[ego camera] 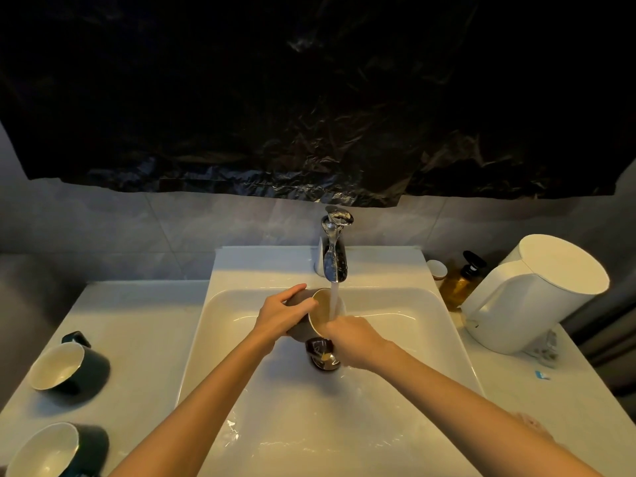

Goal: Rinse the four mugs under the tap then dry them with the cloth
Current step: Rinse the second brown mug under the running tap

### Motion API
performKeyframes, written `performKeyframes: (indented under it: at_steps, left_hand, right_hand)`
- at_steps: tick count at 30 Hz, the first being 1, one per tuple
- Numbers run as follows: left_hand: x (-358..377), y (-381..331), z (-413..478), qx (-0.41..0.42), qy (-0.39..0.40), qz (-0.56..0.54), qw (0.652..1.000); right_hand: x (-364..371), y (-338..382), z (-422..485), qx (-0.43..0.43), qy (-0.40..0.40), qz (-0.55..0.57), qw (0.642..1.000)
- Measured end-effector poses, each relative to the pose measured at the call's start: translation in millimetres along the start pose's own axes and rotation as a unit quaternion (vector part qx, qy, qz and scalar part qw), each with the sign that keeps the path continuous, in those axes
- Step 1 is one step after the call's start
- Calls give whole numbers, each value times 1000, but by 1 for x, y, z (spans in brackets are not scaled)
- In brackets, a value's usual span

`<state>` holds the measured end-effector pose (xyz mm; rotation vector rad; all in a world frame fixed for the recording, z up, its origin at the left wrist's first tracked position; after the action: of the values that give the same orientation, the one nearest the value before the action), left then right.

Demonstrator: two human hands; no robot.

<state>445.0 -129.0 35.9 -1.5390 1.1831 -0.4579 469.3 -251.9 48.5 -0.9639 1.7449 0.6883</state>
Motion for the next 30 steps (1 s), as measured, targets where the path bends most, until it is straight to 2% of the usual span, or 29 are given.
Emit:
performKeyframes:
  at_steps: [2, 5, 8, 10, 12, 14, 16, 17, 20, 21, 22, 25, 26, 30]
  left_hand:
    - [0, 0, 1, 2, 4, 15, 1000]
    - [-1, 0, 1, -10, 10, 20, 1000]
    - [3, 1, -1, -25, 11, -42, 999]
    - [11, 7, -7, -31, 22, -113, 993]
    - [17, 14, -11, -21, 25, -154, 988]
    - [16, 18, -12, -16, 9, -166, 986]
    - [11, 19, -11, -12, -11, -150, 989]
    - [8, 20, -9, -11, -16, -127, 992]
    - [9, 22, -7, -13, -10, -83, 996]
    - [10, 22, -7, -19, -10, -91, 996]
    - [11, 23, -8, -26, -12, -105, 994]
    - [9, 19, -6, -24, -20, -103, 994]
    - [8, 17, -4, -17, -17, -84, 996]
    - [11, 11, -1, -21, 17, -51, 998]
  right_hand:
    - [1, 2, -1, -29, 20, 26, 999]
    - [-10, -10, 2, -21, -32, -120, 992]
    - [-12, -5, 5, -16, -38, -152, 988]
    - [-15, 1, 7, -21, -51, -113, 992]
    - [-22, 5, 4, -14, -89, -25, 996]
    - [-23, 13, -1, -24, -132, 93, 987]
    - [-12, 20, -4, -56, -122, 156, 979]
    - [-5, 16, -3, -56, -103, 124, 985]
    - [0, -9, 1, 4, -57, -73, 996]
    - [-2, -10, 2, 17, -53, -84, 995]
    - [-1, -5, 4, 20, -49, -52, 997]
    - [11, 13, 7, -13, -10, 137, 990]
    - [13, 11, 7, -23, -15, 133, 991]
    - [0, -15, 9, 10, -82, -83, 993]
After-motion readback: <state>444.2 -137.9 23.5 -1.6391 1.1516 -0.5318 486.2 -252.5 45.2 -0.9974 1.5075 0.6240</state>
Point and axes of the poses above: each hand's wrist, its own z-axis towards the middle knuckle, its own x-axis out of the palm, y = z × x, the point moved 8 cm from there along z, towards the middle knuckle
